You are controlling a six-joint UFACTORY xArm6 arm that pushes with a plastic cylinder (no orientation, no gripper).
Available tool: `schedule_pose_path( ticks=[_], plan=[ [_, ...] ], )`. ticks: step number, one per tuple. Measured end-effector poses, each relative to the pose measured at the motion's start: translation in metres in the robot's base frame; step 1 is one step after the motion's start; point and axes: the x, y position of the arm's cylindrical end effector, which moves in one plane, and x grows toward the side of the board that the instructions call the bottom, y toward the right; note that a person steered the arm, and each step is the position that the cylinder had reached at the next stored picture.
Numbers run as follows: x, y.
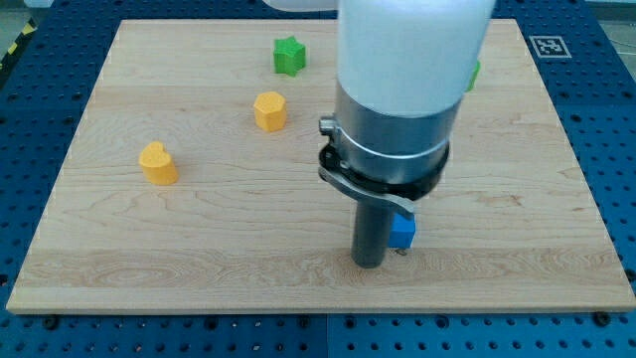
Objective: Adjust the blue blocks to form a vertical line
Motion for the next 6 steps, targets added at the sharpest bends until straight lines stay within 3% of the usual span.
schedule_pose_path(
  ticks=[2,4,6],
  plan=[
    [-0.004,0.041],
    [-0.012,0.04],
    [0.016,0.037]
  ],
)
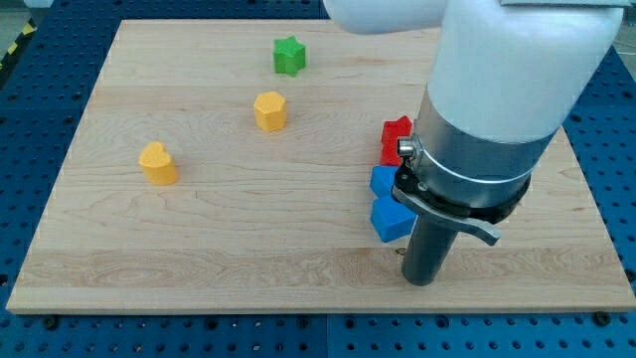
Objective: Adjust the blue blocks to form a vertical line
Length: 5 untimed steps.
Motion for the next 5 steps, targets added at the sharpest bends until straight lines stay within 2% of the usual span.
schedule_pose_path(
  ticks=[1,2,3,5],
  plan=[
    [-0.001,-0.031],
    [-0.03,-0.088],
    [-0.09,-0.111],
    [-0.103,-0.076]
  ],
)
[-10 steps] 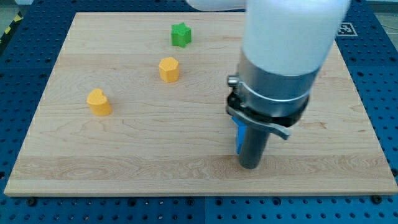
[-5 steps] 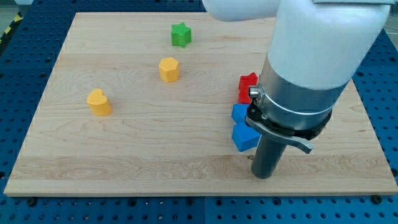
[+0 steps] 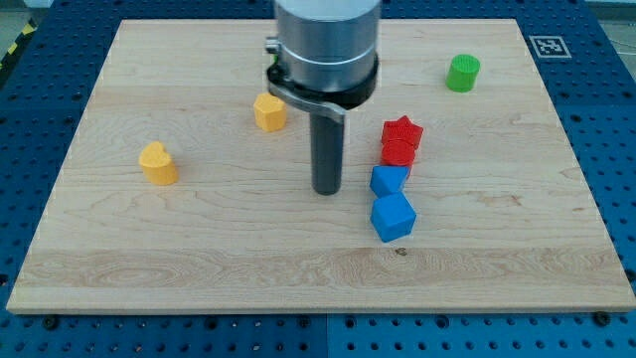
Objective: Adjust the blue blocks to form a vertical line
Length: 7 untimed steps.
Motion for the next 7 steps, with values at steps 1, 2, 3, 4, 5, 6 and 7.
schedule_pose_path(
  ticks=[1,2,3,4,5,6,7],
  plan=[
    [0.0,0.015],
    [0.003,0.025],
    [0.006,0.033],
    [0.01,0.037],
    [0.01,0.037],
    [0.01,0.017],
    [0.02,-0.006]
  ],
)
